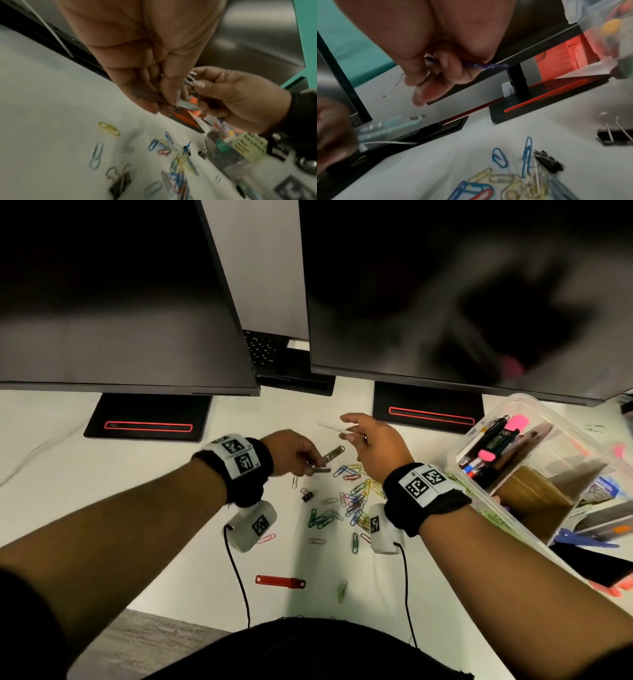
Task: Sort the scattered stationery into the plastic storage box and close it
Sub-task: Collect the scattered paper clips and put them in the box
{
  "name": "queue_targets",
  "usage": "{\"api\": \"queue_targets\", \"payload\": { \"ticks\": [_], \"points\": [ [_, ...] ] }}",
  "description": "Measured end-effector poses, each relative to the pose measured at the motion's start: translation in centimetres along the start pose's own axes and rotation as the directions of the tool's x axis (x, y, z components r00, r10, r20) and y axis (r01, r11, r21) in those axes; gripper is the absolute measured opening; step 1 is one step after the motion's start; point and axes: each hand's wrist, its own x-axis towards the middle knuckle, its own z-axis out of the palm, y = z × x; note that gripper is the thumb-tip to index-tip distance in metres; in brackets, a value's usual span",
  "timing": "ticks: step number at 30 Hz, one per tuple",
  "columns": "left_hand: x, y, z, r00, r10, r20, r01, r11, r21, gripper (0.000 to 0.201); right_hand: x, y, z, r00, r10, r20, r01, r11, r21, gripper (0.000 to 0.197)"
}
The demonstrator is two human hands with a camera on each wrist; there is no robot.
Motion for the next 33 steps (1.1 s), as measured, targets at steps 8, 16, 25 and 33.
{"api": "queue_targets", "payload": {
  "ticks": [8, 16, 25, 33],
  "points": [
    [-0.2, 1.0, -1.9, 0.995, 0.043, 0.089, -0.013, 0.946, -0.323, 0.028, -0.2, -0.4, -1.0, 0.973, 0.026, 0.228, -0.042, 0.997, 0.063, 0.016],
    [0.1, 0.1, 2.3, 0.999, 0.030, 0.035, -0.015, 0.929, -0.371, 0.035, -3.0, 0.6, 0.5, 0.886, 0.162, 0.434, -0.322, 0.889, 0.327, 0.018],
    [-0.7, 0.6, 6.2, 1.000, 0.019, -0.022, -0.022, 0.992, -0.126, 0.036, -4.7, 1.8, 1.4, 0.829, 0.238, 0.506, -0.310, 0.949, 0.062, 0.025],
    [-1.7, -1.7, 9.4, 0.995, 0.016, 0.099, -0.015, 1.000, -0.007, 0.044, -8.1, 3.3, 4.2, 0.814, 0.248, 0.525, -0.316, 0.948, 0.043, 0.029]
  ]
}}
